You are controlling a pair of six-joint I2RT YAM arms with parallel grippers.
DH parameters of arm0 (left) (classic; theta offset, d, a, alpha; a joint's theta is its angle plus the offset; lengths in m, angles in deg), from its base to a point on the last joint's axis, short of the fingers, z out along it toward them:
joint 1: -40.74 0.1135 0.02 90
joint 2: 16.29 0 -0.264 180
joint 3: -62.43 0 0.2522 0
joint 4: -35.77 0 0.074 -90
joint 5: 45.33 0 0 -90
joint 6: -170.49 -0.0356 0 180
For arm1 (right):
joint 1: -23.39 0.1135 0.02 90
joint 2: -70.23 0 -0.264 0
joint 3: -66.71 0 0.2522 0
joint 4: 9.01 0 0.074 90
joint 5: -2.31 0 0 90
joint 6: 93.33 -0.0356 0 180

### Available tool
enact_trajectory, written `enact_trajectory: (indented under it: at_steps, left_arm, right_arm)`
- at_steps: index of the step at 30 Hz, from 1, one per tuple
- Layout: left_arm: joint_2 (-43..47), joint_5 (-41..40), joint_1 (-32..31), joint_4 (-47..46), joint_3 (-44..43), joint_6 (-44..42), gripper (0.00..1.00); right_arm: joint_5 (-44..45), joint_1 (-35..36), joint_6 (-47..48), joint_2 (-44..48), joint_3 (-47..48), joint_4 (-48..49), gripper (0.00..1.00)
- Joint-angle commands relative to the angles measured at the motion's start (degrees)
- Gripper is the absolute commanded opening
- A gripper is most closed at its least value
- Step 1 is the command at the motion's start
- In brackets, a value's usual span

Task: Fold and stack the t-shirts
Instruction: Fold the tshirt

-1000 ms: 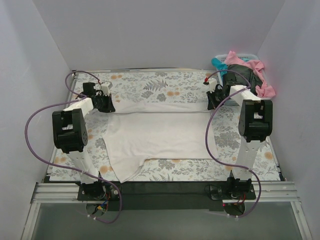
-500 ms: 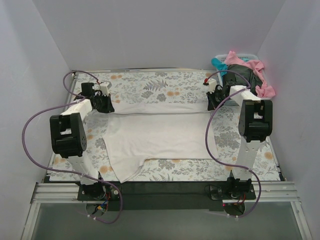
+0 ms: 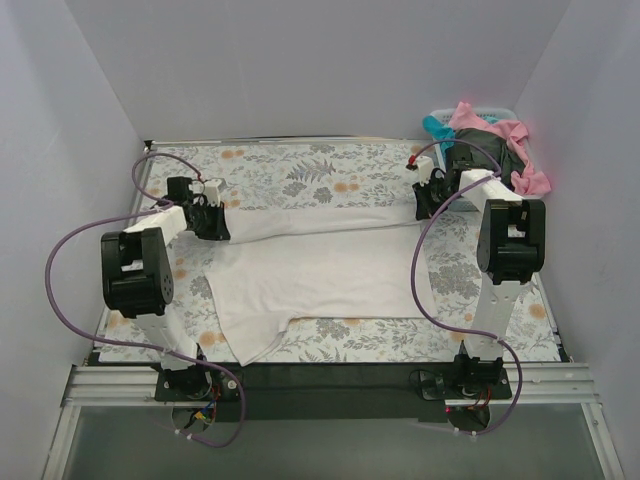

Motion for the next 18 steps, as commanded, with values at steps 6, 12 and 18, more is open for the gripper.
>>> enact_trajectory:
  at_steps: [6,12,18]
  left_arm:
    - [-0.2,5.6,0.0,6.5,-10.9,-1.2,0.39]
    - [-5.9,4.4,-1.4,4.7,-18.0,2.9,0.41]
    - [-12.6,0.9,-4.0,3.3,-23.1,3.9,0.41]
  right_arm:
    - [-1.8,-0.4,2.6,3.5,2.8,-3.9,0.51]
    - [-4.9,-0.5,-0.4,4.3,7.1,-4.9,0.46]
    - [-4.0,-0.3,-2.3,0.8,9.8,-5.5,0.37]
